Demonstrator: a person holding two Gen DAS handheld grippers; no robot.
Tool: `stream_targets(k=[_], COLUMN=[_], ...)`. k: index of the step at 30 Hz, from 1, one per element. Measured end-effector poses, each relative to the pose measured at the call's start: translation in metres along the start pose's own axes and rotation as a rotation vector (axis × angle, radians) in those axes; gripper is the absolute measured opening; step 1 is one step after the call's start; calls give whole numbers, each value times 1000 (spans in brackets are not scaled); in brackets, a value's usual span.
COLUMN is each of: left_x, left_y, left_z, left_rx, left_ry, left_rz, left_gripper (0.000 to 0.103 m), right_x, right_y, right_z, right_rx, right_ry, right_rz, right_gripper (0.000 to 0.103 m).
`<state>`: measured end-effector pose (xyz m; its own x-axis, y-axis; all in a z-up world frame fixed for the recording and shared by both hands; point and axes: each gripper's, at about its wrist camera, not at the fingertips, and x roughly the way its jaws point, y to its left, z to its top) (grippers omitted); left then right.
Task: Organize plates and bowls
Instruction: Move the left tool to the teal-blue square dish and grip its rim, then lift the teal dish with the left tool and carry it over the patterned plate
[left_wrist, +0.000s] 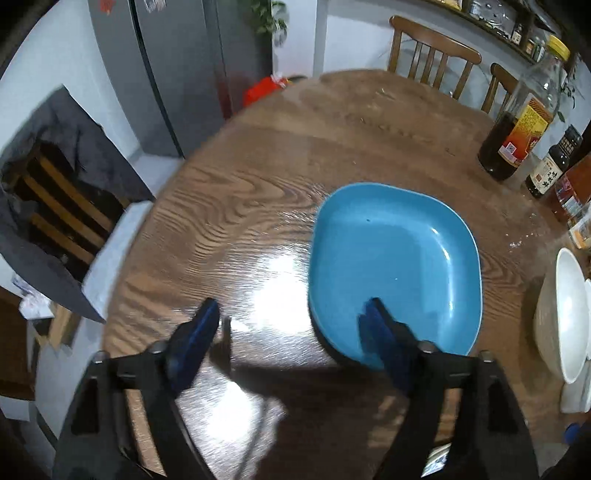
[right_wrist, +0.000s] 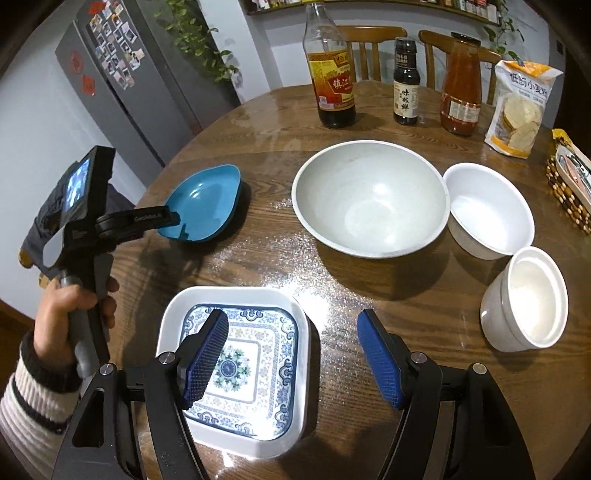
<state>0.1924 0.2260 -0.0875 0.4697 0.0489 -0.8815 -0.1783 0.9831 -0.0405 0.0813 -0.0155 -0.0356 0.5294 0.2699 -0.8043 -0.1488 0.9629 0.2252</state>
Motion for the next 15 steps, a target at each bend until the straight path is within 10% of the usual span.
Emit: stream_targets(k=[6,15], left_x=[11,-5], left_y=[-5,-19], left_z=[10,-20], left_rx=[32,200], left_ry=[34,88], left_rz=[-40,-159], left_gripper=[17,13], right_x=[7,34], right_y=[2,11], right_z=[7,27], right_rx=[-9,-25], right_ry=[7,33], right_rz=[13,102], right_gripper=[73,73])
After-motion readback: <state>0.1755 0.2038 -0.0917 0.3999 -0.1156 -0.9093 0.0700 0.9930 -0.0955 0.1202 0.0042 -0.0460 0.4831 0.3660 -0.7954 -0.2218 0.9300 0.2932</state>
